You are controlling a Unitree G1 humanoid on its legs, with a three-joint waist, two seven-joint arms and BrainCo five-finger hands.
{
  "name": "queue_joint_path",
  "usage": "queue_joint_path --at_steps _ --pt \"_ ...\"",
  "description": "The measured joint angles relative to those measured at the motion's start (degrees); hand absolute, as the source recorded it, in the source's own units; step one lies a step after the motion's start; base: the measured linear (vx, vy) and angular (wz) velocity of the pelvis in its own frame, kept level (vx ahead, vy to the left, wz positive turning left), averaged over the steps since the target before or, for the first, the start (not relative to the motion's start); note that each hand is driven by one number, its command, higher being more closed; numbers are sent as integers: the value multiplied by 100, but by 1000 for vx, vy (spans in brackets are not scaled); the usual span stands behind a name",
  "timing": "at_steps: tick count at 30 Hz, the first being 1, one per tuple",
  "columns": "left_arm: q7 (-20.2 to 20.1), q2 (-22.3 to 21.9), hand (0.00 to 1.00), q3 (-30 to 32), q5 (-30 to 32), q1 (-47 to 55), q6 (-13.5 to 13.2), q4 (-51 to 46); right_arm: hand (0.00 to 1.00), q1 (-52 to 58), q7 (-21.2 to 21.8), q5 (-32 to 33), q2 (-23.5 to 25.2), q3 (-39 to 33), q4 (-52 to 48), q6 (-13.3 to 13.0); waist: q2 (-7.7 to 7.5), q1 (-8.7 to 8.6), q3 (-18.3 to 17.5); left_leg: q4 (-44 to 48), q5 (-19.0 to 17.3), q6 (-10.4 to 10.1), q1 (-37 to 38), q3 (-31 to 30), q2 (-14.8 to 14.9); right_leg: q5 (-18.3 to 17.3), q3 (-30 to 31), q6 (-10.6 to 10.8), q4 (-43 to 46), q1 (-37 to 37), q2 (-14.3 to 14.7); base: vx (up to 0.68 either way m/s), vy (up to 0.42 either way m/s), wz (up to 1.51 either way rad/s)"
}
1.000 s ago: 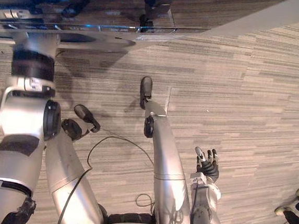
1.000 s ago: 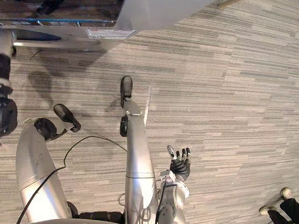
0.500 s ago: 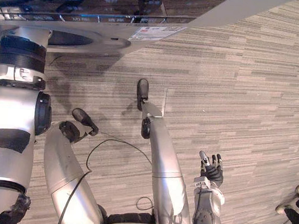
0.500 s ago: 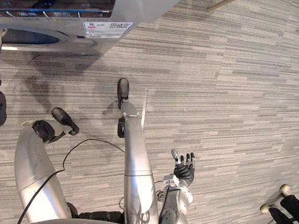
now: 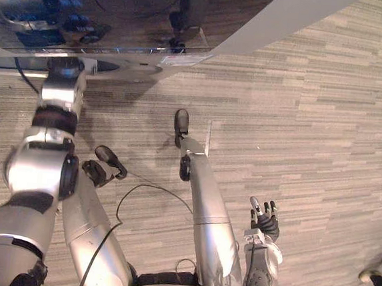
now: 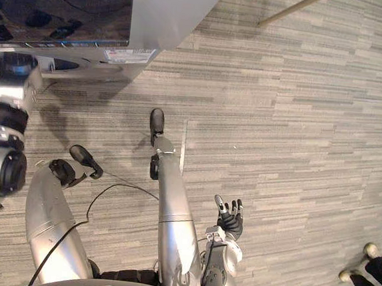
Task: Pick up the laundry basket with both hands and put the clothes into the washing machine.
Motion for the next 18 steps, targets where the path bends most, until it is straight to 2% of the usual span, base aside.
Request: queue_joint_path --at_steps 1,5,7,8,9,11,13,14,18 --pt "-3 -77 0 151 -53 225 0 0 0 -20 -4 -2 0 -3 6 13 3 8 -2 -59 15 -24 108 17 -12 -37 -1 -15 5 70 -5 -16 -46 21" --pt "-68 -850 0 782 -197 1613 0 -9 0 -211 -111 -29 0 -77 29 124 29 84 -14 -633 223 -208 990 93 -244 -252 -46 -99 -4 740 -161 15 -67 38" --pt "-116 -1351 0 838 -268 2435 -15 7 0 -266 -200 -92 -4 -85 54 125 53 117 -157 -1074 362 -279 1554 142 -486 -385 -71 -144 -8 1143 -303 84 -78 46" --pt "-132 -1645 0 842 -365 2946 -19 41 0 -266 -233 -121 -4 -86 122 125 98 125 -390 -1329 435 -320 1798 189 -601 -473 -71 -161 -27 1302 -363 132 -70 34" --pt "-145 -1786 0 848 -418 3179 -24 103 0 -271 -236 -122 -7 -86 185 126 128 144 -493 -1455 473 -345 1949 219 -650 -508 -76 -165 -41 1407 -391 179 -68 30" --pt "-217 -2290 0 900 -428 4031 -46 200 0 -316 -257 -129 -5 -126 452 179 285 219 -640 -1940 608 -422 2715 271 -831 -629 -131 -183 -166 2054 -481 161 -35 28" --pt "-223 -2539 0 898 -424 4533 -92 205 0 -311 -262 -192 -5 -170 658 245 365 267 -808 -2284 712 -458 3161 322 -960 -664 -164 -177 -304 2433 -531 156 -35 24" --pt "-228 -2661 0 891 -417 4881 -252 157 0 -304 -262 -343 -2 -253 842 284 423 301 -1022 -2556 790 -460 3435 364 -1051 -677 -189 -176 -429 2664 -574 145 -31 24" --pt "-276 -2813 0 883 -482 5657 -478 111 0 -216 -242 -577 -9 -474 1455 391 552 395 -1508 -3562 1148 -447 4434 406 -1415 -713 -301 -148 -888 3557 -724 108 -27 26"
